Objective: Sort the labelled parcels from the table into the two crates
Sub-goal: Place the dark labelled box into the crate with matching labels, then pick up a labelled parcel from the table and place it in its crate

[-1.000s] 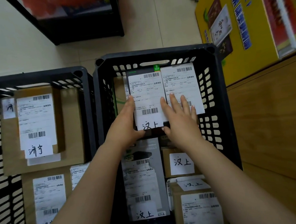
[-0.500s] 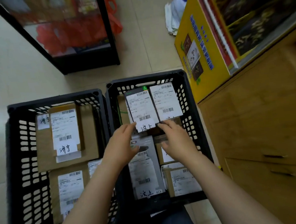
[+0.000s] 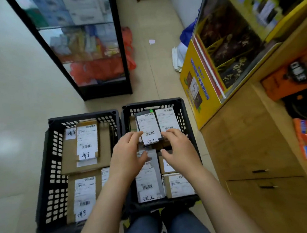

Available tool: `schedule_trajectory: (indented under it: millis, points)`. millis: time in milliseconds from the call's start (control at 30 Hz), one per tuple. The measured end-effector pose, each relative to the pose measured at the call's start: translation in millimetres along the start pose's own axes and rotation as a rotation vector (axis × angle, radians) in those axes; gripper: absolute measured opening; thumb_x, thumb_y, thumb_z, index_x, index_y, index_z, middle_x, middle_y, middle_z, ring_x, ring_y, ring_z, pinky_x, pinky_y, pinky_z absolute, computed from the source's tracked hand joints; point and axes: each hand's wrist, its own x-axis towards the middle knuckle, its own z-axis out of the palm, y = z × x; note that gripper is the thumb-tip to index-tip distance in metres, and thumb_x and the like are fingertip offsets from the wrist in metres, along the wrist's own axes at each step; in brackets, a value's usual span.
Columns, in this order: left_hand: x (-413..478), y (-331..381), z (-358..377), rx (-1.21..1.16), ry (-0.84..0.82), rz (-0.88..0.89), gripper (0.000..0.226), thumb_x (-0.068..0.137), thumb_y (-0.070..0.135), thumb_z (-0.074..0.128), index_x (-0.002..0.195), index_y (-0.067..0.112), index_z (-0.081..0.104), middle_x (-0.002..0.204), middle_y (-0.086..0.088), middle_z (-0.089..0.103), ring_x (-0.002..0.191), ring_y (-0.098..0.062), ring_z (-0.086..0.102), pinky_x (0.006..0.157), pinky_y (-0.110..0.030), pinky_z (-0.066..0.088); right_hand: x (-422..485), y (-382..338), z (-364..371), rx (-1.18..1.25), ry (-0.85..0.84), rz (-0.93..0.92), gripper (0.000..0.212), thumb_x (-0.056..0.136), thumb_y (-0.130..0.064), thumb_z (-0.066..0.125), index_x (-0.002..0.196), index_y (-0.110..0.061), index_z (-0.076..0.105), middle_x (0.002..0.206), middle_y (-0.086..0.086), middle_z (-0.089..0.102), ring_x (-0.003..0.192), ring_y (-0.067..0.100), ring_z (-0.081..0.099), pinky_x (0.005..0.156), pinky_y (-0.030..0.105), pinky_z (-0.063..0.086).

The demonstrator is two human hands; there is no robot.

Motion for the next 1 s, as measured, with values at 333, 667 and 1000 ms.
schedule_trajectory:
  millis: [333, 667, 1000]
  points:
    - [-59.8, 35.5, -13.9, 0.06, 0.251, -0.29, 0.055, 0.077, 0.019, 0.075, 0.128, 0.014, 0.057, 0.121, 0.0, 0.059, 0.112, -0.02, 0.054, 0.095, -0.04, 0.046, 1.3, -19.4, -21.1, 0.016, -0.175, -0.349, 0.048, 0.091, -0.018, 0.061, 0.138, -0.02, 0.05, 0.133, -0.005, 0.049, 0.126, 0.013, 0.042, 0.108, 0.031, 0.038]
    - [-192.7, 46.7, -45.1, 0.134, 0.493, -0.72, 0.052, 0.079, 0.025, 0.071, 0.129, 0.022, 0.055, 0.125, 0.006, 0.054, 0.117, -0.016, 0.05, 0.098, -0.037, 0.044, -64.8, -98.6, 12.7, -0.034, -0.405, -0.786, 0.047, 0.09, -0.023, 0.065, 0.135, -0.022, 0.052, 0.133, -0.007, 0.049, 0.125, 0.013, 0.044, 0.1, 0.026, 0.04]
    - [-408.6, 62.5, -76.4, 0.17, 0.813, -1.113, 0.049, 0.081, 0.027, 0.07, 0.128, 0.021, 0.057, 0.126, 0.003, 0.056, 0.119, -0.02, 0.05, 0.101, -0.039, 0.041, -238.0, -201.7, 83.2, -0.057, -0.667, -1.242, 0.048, 0.09, -0.025, 0.065, 0.136, -0.02, 0.052, 0.135, -0.001, 0.051, 0.126, 0.017, 0.045, 0.104, 0.032, 0.04]
